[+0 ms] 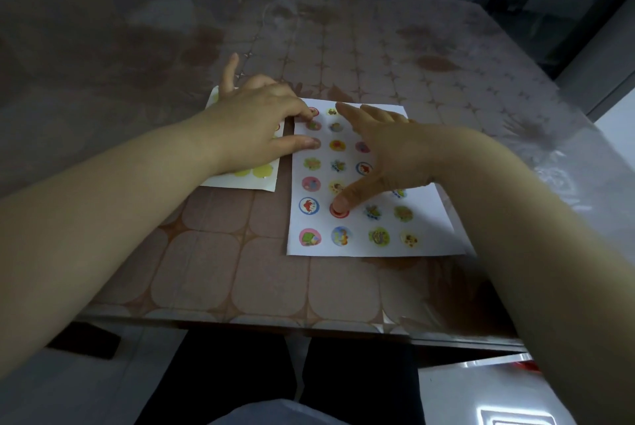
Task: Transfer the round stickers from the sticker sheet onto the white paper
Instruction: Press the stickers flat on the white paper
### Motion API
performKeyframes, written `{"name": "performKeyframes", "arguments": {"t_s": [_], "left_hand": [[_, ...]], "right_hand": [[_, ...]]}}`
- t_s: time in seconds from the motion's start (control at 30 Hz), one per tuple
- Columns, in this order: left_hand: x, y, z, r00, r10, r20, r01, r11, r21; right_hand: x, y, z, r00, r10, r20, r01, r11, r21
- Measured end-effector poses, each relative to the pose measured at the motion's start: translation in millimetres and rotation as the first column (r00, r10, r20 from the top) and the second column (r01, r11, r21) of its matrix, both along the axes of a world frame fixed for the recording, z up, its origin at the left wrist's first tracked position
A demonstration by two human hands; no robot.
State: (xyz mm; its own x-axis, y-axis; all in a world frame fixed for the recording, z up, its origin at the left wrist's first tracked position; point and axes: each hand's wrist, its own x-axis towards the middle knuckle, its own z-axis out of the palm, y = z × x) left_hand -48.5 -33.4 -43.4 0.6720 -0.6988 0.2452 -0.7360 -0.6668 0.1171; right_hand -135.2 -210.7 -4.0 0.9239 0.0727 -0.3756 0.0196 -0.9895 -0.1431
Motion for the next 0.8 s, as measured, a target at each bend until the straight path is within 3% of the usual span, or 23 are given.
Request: {"name": "performKeyframes", "arguments": {"t_s": [0.23, 0.57, 0.8], "left_hand": [[-3, -3, 0, 1.0, 0.01, -0.008, -0.01, 1.0, -0.001], [-1, -1, 1, 1.0, 0.009, -0.009, -0.009, 1.0, 0.014], [-3, -1, -2, 1.0, 0.01, 0.005, -0.01, 1.0, 0.016]], "right_hand": [[-4, -25, 17, 0.998, -0.065, -0.021, 0.067, 0.977, 0.202], [-2, -20, 10, 0.993, -0.009, -0.114, 0.007, 1.0, -0.011], [-3, -17, 18, 0.995, 0.03, -0.091, -0.035, 0.998, -0.05]]}}
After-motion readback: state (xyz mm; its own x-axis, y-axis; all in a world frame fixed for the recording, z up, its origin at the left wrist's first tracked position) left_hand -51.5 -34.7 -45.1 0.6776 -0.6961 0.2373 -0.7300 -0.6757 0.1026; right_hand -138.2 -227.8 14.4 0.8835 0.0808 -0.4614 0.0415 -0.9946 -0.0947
